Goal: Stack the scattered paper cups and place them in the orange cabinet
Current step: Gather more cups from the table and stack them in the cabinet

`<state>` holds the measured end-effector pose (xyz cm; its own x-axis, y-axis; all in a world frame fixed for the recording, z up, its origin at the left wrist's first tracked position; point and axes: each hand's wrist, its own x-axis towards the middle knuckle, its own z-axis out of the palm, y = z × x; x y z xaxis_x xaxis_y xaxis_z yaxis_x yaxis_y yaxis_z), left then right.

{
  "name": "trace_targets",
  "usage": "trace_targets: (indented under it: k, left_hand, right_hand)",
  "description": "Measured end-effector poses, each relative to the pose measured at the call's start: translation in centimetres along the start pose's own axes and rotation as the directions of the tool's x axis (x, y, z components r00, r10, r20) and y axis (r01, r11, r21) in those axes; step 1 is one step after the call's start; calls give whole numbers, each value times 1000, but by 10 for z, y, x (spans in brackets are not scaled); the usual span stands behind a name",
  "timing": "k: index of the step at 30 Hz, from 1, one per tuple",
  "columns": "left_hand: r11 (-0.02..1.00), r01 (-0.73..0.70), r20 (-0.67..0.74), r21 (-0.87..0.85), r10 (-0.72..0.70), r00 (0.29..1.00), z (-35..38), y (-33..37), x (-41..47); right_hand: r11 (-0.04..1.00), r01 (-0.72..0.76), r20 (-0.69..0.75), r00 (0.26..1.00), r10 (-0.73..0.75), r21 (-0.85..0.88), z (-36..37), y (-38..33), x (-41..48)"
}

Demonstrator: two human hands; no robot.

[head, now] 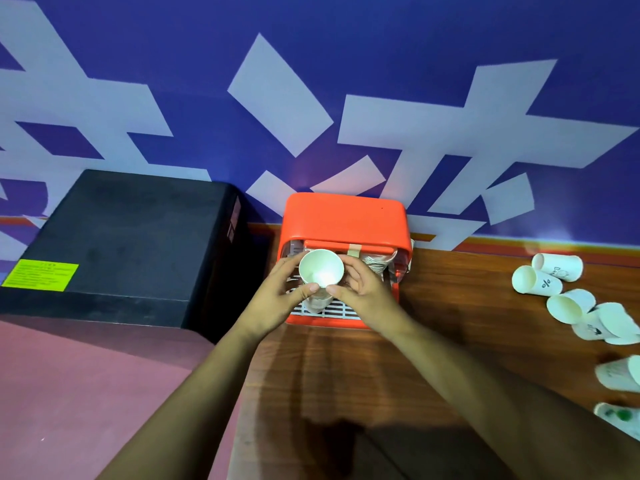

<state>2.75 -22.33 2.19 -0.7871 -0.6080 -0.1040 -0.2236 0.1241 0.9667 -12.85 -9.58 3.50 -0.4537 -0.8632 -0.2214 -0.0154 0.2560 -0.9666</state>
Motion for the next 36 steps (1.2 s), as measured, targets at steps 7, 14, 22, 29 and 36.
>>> trace_targets:
  k: [7,14,22,29,36]
  left_hand:
    - [991,5,-53,130,2,999,9,-22,6]
    - [975,1,-91,223,20,996,11,-30,15]
    - [967,18,-61,256,-2,998,19,-55,9]
    - [945,50,-73,323,-28,997,21,-57,9]
    - [932,185,-148,313,-145,978,28,-49,-6]
  right_hand:
    - [938,19,-24,999,-29,-347,2,25,10]
    - [897,38,-46,997,-64,-440,6,34,17]
    - [852,-47,-45,999,28,-522,8,49,17]
    - [819,-95,-46,995,83,-566,14,54,26]
    - [816,-159,-114,987,115,-556,-5,45,1]
